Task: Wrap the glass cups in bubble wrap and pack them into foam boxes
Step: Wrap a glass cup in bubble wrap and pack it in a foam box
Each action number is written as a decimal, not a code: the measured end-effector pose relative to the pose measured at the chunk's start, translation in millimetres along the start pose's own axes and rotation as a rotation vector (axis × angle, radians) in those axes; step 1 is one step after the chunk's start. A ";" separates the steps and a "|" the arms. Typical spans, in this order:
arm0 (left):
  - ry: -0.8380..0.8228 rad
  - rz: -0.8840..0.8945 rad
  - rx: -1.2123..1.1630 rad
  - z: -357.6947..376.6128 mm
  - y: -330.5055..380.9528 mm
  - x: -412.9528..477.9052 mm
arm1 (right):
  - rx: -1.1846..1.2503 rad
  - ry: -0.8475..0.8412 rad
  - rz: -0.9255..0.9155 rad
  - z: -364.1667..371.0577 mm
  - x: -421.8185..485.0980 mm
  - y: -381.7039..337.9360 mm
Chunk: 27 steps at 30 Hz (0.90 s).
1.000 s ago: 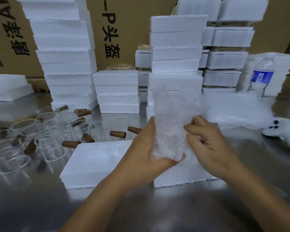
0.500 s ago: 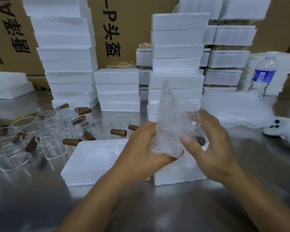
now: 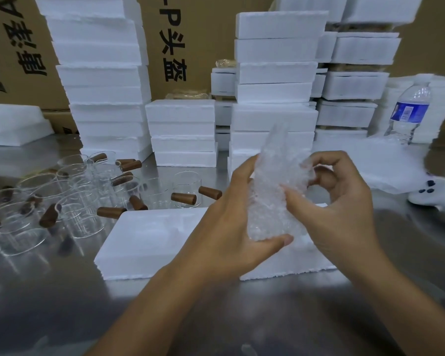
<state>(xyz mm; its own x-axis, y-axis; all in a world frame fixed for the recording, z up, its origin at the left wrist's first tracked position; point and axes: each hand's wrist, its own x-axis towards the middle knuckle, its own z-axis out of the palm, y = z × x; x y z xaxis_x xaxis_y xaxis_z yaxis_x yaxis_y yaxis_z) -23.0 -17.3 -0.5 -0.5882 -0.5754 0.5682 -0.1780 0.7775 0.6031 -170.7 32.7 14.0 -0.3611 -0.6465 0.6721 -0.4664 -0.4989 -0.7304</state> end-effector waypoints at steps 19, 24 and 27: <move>0.308 -0.066 0.046 -6.5 -8.8 2.9 | -0.370 -0.063 -0.193 1.1 -3.5 13.7; 0.382 -0.129 -0.117 -6.8 -10.6 5.2 | -0.103 -0.054 0.176 4.1 -0.5 12.5; 0.362 -0.123 -0.116 -5.5 -12.3 5.6 | 0.057 -0.042 0.291 4.9 2.8 10.2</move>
<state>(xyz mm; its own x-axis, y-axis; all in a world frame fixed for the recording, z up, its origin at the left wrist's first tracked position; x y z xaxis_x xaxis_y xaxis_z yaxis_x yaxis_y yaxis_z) -19.8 -31.5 -1.6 -0.2483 -0.7309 0.6357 -0.1276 0.6752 0.7265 -172.5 23.0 7.8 -0.4387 -0.7896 0.4291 -0.3016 -0.3204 -0.8980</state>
